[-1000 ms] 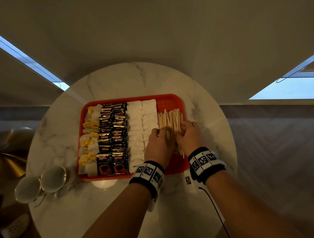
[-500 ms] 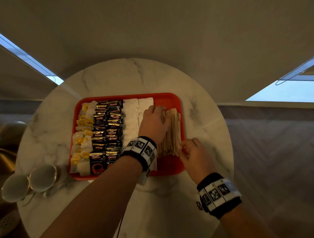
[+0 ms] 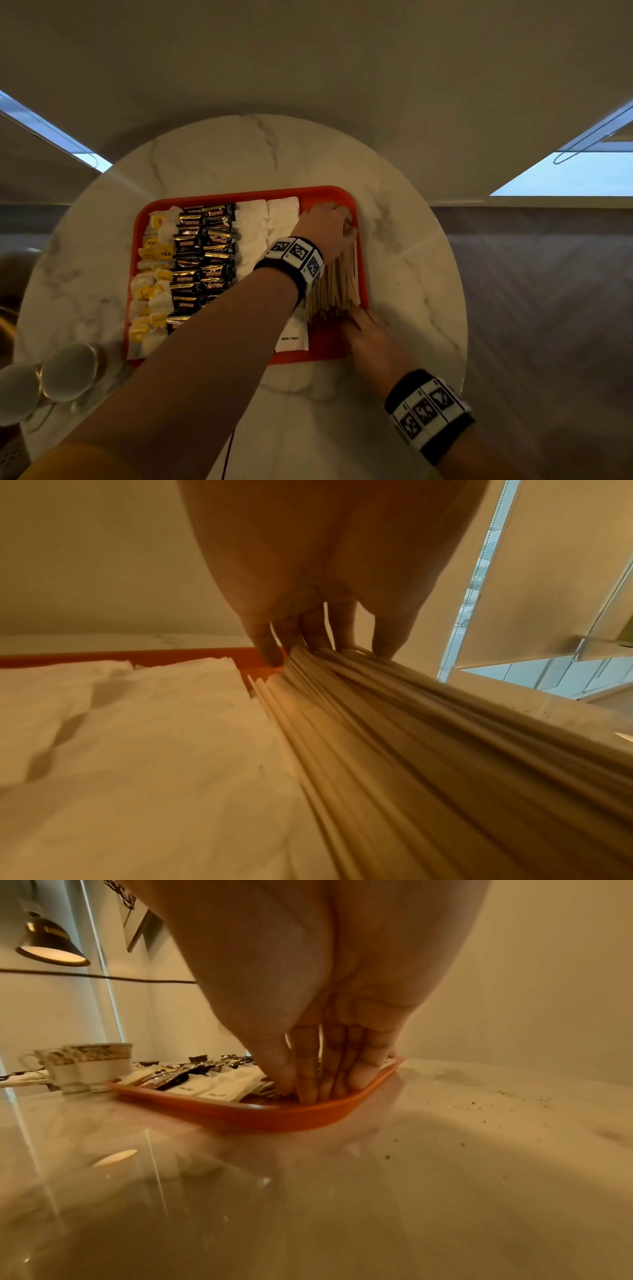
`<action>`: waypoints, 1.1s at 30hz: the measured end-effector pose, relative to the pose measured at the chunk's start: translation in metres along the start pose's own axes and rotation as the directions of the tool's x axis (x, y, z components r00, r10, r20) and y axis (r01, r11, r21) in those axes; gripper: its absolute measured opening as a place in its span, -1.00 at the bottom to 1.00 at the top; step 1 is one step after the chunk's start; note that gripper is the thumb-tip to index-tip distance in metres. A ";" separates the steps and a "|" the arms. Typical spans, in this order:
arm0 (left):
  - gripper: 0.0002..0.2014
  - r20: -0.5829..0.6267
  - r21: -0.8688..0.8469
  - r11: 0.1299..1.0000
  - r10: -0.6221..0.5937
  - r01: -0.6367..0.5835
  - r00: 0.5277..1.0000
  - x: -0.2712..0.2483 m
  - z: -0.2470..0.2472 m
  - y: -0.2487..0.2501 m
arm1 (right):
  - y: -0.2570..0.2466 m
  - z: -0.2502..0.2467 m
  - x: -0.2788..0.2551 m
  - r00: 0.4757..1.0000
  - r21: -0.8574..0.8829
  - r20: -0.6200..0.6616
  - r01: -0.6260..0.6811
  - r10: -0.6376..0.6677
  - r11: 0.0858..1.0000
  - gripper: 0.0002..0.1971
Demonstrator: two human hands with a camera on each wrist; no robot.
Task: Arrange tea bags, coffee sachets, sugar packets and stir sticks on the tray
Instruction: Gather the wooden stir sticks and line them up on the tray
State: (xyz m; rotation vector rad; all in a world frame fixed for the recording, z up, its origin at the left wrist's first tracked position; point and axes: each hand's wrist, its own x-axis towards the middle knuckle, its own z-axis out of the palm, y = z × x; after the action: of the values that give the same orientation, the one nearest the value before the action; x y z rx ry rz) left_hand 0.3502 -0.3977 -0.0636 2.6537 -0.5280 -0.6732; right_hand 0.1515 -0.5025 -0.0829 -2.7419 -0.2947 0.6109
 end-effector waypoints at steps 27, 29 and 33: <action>-0.69 -0.032 -0.029 1.000 0.008 -0.009 0.999 -0.005 0.013 0.002 | 0.004 -0.004 0.000 1.000 0.041 -0.006 0.003 -0.003 0.999 -0.73; -0.71 -0.025 -0.040 0.999 0.013 -0.014 1.000 -0.004 0.013 0.000 | 0.003 -0.005 0.000 0.999 0.054 -0.053 0.012 -0.009 0.998 -0.75; -0.70 -0.020 -0.058 0.998 0.024 -0.026 0.999 -0.004 0.013 -0.002 | -0.001 -0.009 0.002 0.998 0.048 -0.056 -0.008 0.011 0.999 -0.74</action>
State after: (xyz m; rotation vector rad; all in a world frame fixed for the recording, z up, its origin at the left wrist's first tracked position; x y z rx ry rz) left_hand 0.3410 -0.3972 -0.0733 2.5928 -0.5273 -0.6447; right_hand 0.1573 -0.5037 -0.0757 -2.7107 -0.2504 0.5358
